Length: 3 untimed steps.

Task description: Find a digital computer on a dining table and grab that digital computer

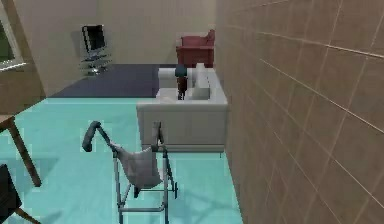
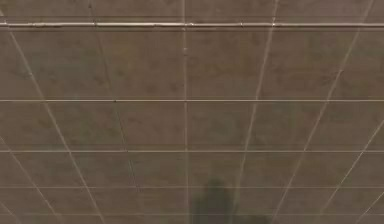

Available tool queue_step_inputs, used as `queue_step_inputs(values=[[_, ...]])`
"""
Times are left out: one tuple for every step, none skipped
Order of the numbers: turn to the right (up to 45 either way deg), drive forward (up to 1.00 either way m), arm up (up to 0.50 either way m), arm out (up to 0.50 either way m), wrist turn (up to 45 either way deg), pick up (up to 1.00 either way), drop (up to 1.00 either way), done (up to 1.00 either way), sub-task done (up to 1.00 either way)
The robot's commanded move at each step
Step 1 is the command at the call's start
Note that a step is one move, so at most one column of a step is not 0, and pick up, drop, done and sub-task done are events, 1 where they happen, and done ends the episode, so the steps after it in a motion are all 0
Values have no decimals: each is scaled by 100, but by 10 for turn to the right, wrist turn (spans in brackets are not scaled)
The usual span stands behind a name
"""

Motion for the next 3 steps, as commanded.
queue_step_inputs(values=[[-450, 0, 0, 0, 0, 0, 0, 0, 0], [0, 75, 0, 0, 0, 0, 0, 0, 0], [-300, 0, 0, 0, 0, 0, 0, 0, 0]])
